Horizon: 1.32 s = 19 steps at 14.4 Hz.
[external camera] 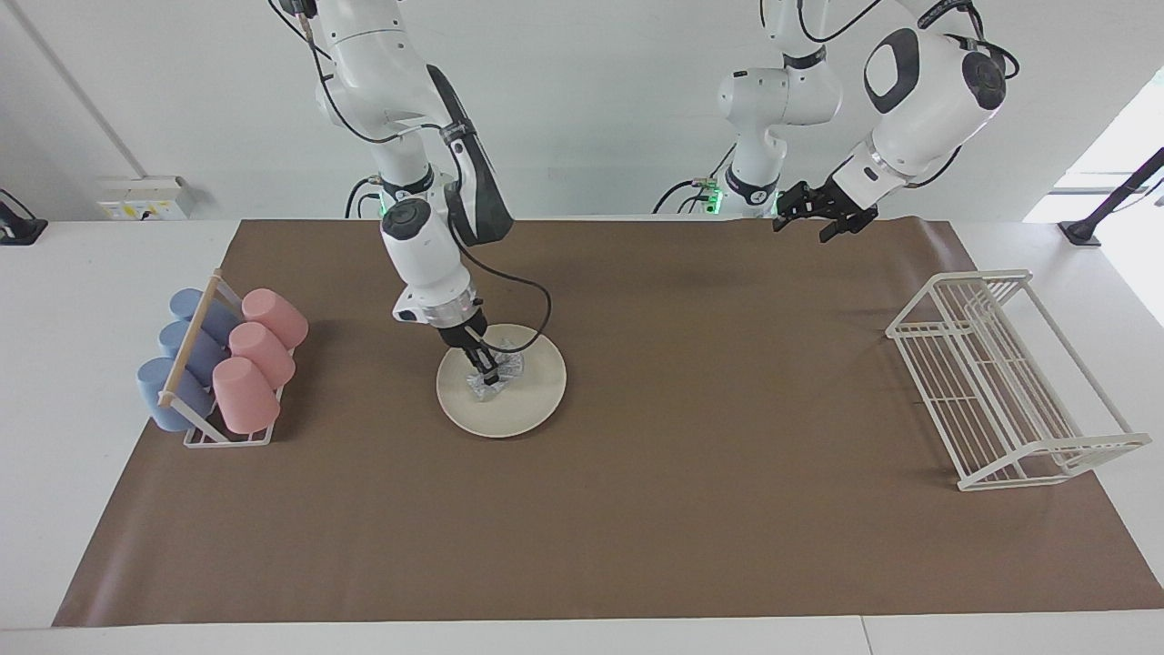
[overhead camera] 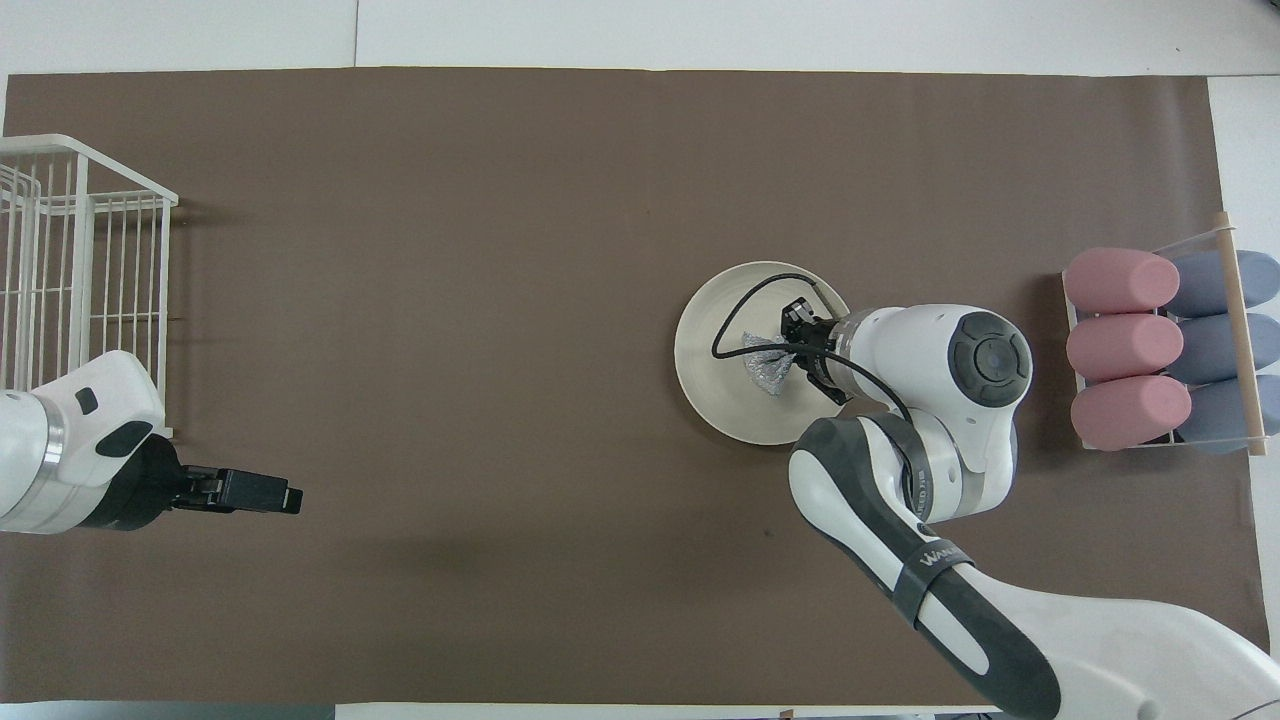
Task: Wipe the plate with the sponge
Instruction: 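Rub the scrubber around the white plate surface with the right gripper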
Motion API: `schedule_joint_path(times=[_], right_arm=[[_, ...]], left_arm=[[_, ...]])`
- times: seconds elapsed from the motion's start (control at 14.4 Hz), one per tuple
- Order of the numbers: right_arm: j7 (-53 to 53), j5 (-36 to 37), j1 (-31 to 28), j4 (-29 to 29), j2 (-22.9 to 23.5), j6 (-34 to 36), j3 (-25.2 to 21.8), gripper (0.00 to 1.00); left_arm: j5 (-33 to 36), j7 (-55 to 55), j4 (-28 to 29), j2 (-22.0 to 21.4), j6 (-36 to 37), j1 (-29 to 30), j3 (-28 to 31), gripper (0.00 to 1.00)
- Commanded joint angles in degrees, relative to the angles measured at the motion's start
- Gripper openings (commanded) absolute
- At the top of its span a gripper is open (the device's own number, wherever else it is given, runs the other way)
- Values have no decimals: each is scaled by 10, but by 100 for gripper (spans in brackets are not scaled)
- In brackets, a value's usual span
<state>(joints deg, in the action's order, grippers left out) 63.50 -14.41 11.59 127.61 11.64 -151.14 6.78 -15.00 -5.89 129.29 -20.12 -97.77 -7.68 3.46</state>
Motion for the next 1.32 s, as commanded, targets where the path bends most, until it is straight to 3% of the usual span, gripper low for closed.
schedule_joint_path(times=[0.0,0.35,0.83,1.25], right_arm=[[-35,-9,-8,7,8,-8,4,0],[-51,-9,-12,8,8,-9,4,0],[111,-9,57,7,6,-13,5,0],[134,-8,69,-3,1,-4,5,0]], left_arm=[[10,6,-8,7,-3,13,-5,100],[10,6,-8,7,-2,21,-5,100],[10,21,-9,7,-2,19,-6,100],[10,24,-9,7,-8,23,-6,100]])
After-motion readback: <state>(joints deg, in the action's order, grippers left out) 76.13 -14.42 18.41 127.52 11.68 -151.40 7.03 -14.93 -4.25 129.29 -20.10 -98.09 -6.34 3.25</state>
